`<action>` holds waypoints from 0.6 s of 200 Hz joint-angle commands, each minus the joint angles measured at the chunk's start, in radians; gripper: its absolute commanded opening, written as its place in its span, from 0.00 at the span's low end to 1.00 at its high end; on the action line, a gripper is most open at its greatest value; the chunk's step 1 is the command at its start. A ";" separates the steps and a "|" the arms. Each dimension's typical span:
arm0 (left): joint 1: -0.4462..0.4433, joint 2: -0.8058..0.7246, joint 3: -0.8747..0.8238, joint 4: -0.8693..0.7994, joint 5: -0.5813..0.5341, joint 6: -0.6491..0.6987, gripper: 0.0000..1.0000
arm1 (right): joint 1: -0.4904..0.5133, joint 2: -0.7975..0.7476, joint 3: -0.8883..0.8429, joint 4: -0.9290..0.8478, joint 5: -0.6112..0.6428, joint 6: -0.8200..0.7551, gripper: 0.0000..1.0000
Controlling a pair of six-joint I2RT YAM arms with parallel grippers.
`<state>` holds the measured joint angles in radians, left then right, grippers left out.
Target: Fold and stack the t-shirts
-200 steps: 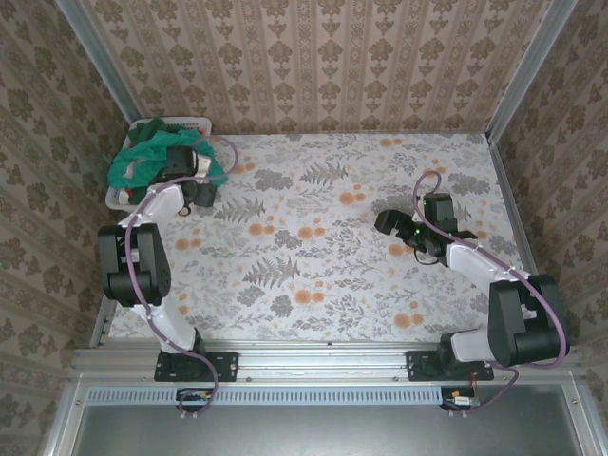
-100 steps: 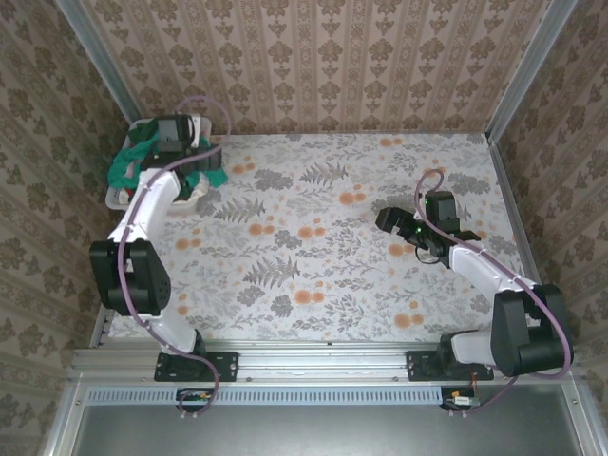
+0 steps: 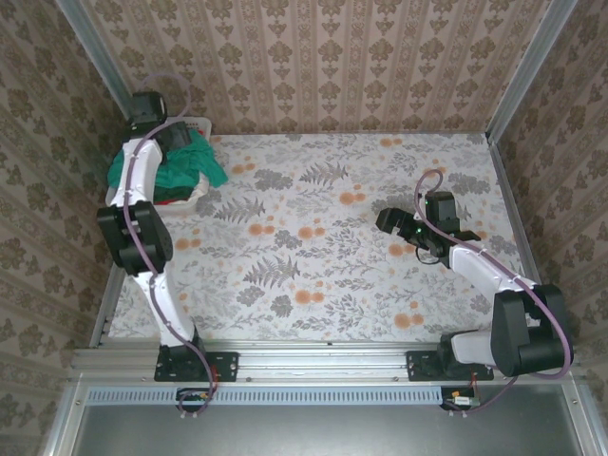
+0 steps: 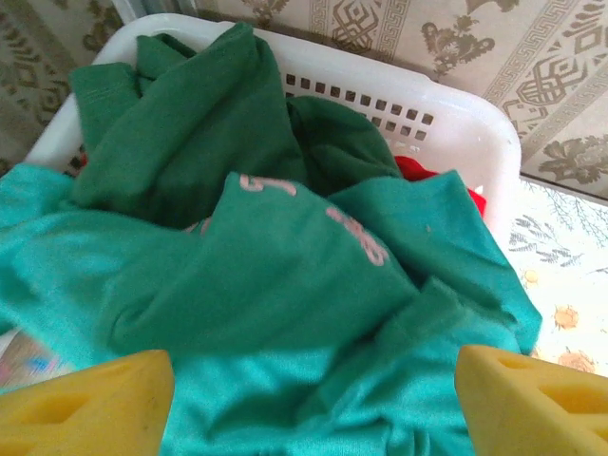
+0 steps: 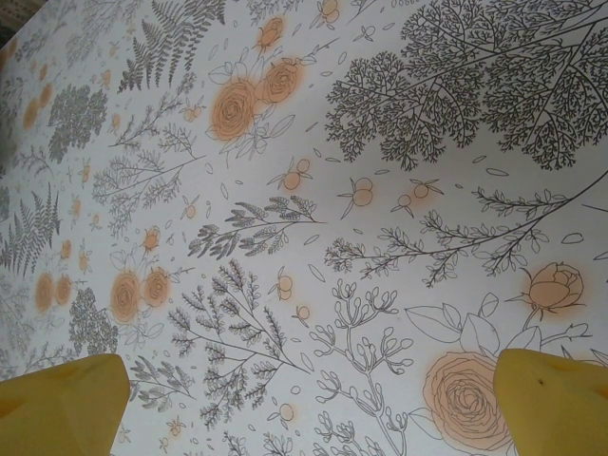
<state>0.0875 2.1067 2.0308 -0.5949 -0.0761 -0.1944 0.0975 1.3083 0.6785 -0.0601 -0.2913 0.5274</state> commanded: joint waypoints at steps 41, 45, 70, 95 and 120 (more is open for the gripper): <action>-0.019 0.224 0.282 -0.179 0.067 0.067 0.40 | 0.007 -0.015 -0.020 -0.010 0.023 -0.015 1.00; -0.021 0.227 0.290 -0.185 0.068 0.069 0.36 | 0.007 -0.018 -0.020 -0.011 0.024 -0.014 1.00; -0.043 0.191 0.319 -0.216 0.045 0.123 0.14 | 0.007 -0.037 -0.017 -0.039 0.038 -0.026 1.00; -0.077 0.091 0.320 -0.217 -0.025 0.147 0.00 | 0.007 -0.062 -0.023 -0.050 0.050 -0.026 1.00; -0.116 -0.042 0.322 -0.211 -0.098 0.156 0.00 | 0.007 -0.081 -0.023 -0.062 0.043 -0.026 1.00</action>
<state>0.0181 2.2608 2.3062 -0.7914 -0.0864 -0.0742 0.0975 1.2621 0.6701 -0.0883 -0.2653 0.5198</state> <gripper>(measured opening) 0.054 0.999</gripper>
